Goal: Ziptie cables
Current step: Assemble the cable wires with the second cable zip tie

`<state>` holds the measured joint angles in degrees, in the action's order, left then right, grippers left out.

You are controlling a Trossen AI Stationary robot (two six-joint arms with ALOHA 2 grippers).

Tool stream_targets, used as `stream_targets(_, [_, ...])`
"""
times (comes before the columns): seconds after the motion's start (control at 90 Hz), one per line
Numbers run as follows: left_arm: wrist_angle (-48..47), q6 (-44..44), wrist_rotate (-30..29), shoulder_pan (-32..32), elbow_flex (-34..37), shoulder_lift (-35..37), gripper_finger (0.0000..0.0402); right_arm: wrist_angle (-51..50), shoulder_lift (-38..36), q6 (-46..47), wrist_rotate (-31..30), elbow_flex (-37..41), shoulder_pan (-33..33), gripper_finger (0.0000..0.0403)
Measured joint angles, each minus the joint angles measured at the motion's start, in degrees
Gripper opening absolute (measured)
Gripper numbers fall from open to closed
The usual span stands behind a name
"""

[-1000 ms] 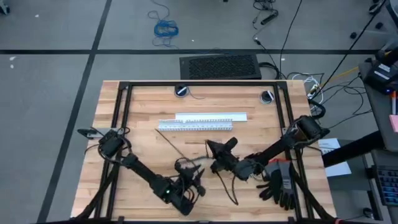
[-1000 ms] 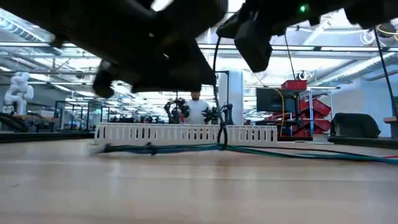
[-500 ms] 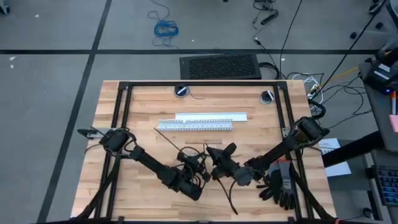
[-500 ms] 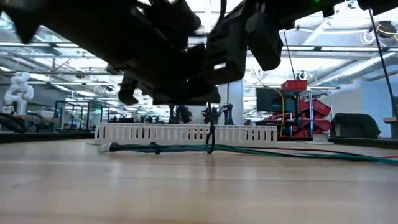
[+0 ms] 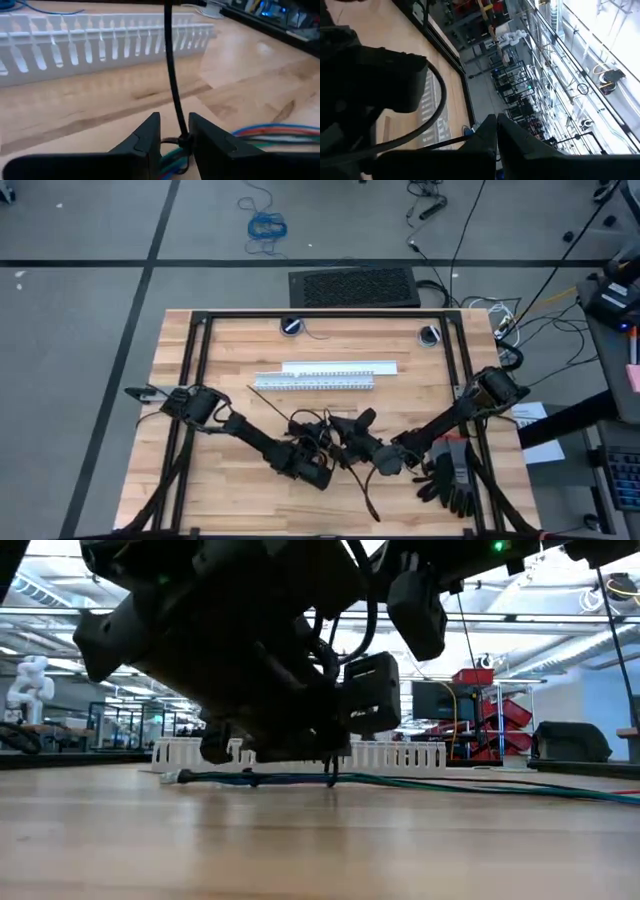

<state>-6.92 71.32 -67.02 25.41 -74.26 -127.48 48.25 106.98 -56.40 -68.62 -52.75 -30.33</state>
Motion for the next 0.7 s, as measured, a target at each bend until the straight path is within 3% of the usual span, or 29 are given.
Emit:
stream_targets(0.211, [-0.02,-0.04,-0.09,0.11,0.00,0.00,0.0018,-0.39,0.00,0.00,-0.02,0.00,0.22,0.0000])
stream_targets(0.422, [0.00,-0.01,0.78,0.11,0.00,0.02,0.0019,-0.31,0.00,-1.03,-0.16,0.00,0.43,0.0000])
stream_targets(0.7, [0.74,-1.36,2.29,1.56,-0.04,0.04,0.0017,5.17,-0.02,-9.92,-0.83,0.00,2.94,0.0000])
